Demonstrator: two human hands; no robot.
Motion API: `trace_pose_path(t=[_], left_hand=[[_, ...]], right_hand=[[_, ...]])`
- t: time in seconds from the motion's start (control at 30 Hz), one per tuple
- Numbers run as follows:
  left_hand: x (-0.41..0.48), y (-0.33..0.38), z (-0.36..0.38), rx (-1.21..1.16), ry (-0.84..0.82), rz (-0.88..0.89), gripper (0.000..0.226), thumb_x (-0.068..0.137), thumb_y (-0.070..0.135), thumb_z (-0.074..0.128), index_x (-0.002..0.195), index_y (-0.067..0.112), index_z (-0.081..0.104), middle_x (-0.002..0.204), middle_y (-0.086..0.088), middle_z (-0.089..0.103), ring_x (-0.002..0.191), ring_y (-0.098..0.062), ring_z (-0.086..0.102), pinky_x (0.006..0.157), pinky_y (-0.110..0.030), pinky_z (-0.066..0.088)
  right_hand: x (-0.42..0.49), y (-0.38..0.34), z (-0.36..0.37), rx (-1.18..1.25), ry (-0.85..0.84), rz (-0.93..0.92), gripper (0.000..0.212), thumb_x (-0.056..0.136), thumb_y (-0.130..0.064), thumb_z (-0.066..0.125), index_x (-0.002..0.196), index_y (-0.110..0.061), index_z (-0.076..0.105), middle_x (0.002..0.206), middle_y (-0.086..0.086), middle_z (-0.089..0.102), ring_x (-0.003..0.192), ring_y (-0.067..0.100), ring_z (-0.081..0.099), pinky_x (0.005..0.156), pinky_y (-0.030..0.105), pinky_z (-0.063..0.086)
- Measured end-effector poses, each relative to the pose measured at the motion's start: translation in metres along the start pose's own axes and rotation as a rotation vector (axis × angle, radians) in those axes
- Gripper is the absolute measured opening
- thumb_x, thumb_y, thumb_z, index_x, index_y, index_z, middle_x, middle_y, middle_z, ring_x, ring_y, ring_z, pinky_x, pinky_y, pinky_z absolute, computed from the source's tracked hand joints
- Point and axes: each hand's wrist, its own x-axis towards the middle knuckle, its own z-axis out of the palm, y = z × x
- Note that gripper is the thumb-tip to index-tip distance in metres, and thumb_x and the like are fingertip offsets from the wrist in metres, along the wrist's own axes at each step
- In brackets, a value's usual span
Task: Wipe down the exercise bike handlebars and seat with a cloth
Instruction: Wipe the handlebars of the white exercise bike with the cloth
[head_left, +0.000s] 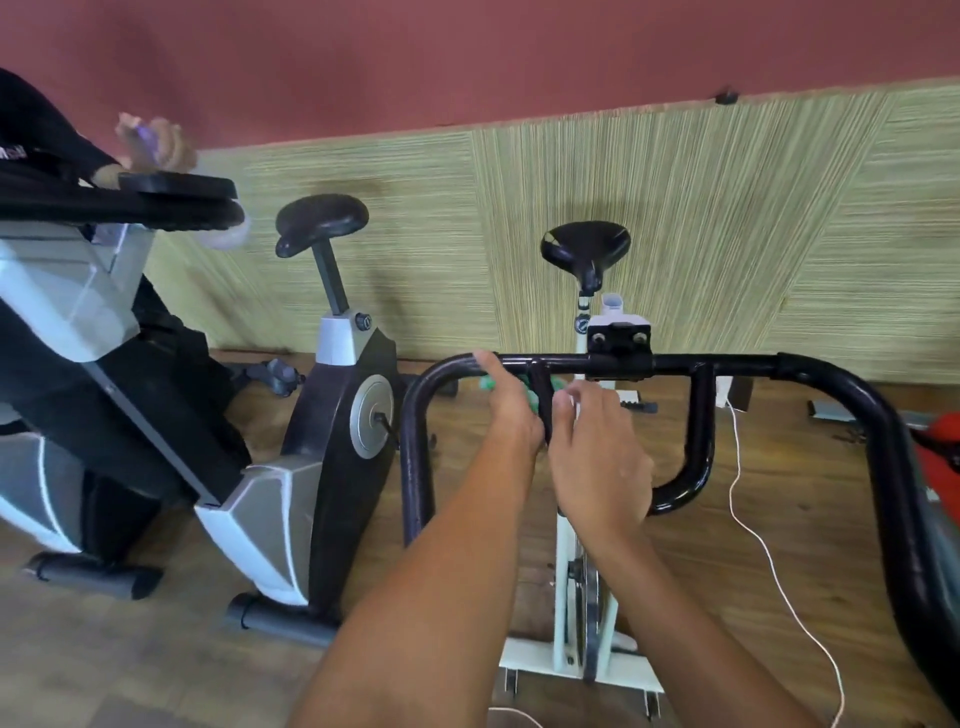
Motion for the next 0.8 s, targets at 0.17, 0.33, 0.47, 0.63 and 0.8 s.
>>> trace_pose_path(t=[0.17, 0.33, 0.47, 0.63, 0.8], left_hand=[[-0.015, 0.008, -0.011, 0.231, -0.160, -0.069, 0.087, 0.086, 0.082, 0.025, 0.083, 0.004, 0.063, 0.065, -0.010, 0.068, 0.057, -0.022, 0.067, 0.064, -0.032, 0.058], [-0.025, -0.002, -0.009, 0.288, -0.110, -0.045, 0.081, 0.094, 0.073, 0.021, 0.082, 0.003, 0.060, 0.070, -0.010, 0.064, 0.062, -0.020, 0.062, 0.043, -0.021, 0.053], [-0.023, -0.016, -0.021, 0.223, -0.200, -0.119, 0.087, 0.090, 0.079, 0.017, 0.089, 0.005, 0.063, 0.072, -0.012, 0.069, 0.073, -0.024, 0.068, 0.064, -0.030, 0.057], [-0.036, -0.028, -0.028, 0.092, -0.289, -0.138, 0.092, 0.089, 0.080, 0.018, 0.085, 0.002, 0.066, 0.071, -0.017, 0.072, 0.058, -0.026, 0.071, 0.053, -0.031, 0.057], [-0.039, -0.080, -0.045, -0.014, -0.311, -0.098, 0.079, 0.094, 0.074, 0.020, 0.106, 0.010, 0.065, 0.092, -0.014, 0.067, 0.080, -0.025, 0.067, 0.074, -0.035, 0.054]], right_hand=[[-0.001, 0.004, 0.000, -0.028, -0.041, -0.003, 0.036, 0.107, -0.037, 0.027, 0.122, -0.023, 0.057, 0.121, -0.005, 0.054, 0.112, 0.020, 0.055, 0.075, 0.038, 0.041], [0.002, 0.003, -0.003, -0.027, -0.094, 0.007, 0.030, 0.105, -0.030, 0.033, 0.120, -0.023, 0.058, 0.120, -0.002, 0.052, 0.108, 0.020, 0.056, 0.073, 0.034, 0.037], [0.004, 0.007, -0.006, 0.057, -0.142, 0.044, 0.022, 0.101, -0.028, 0.044, 0.118, -0.027, 0.059, 0.123, -0.003, 0.049, 0.115, 0.019, 0.050, 0.086, 0.038, 0.046], [0.009, 0.015, -0.014, 0.125, -0.198, 0.039, 0.016, 0.097, -0.024, 0.051, 0.108, -0.028, 0.063, 0.118, -0.002, 0.052, 0.114, 0.021, 0.053, 0.100, 0.049, 0.044], [0.007, 0.045, -0.030, -0.103, -0.033, -0.058, 0.026, 0.099, -0.029, 0.046, 0.100, -0.022, 0.072, 0.103, -0.004, 0.066, 0.097, 0.019, 0.063, 0.097, 0.038, 0.038]])
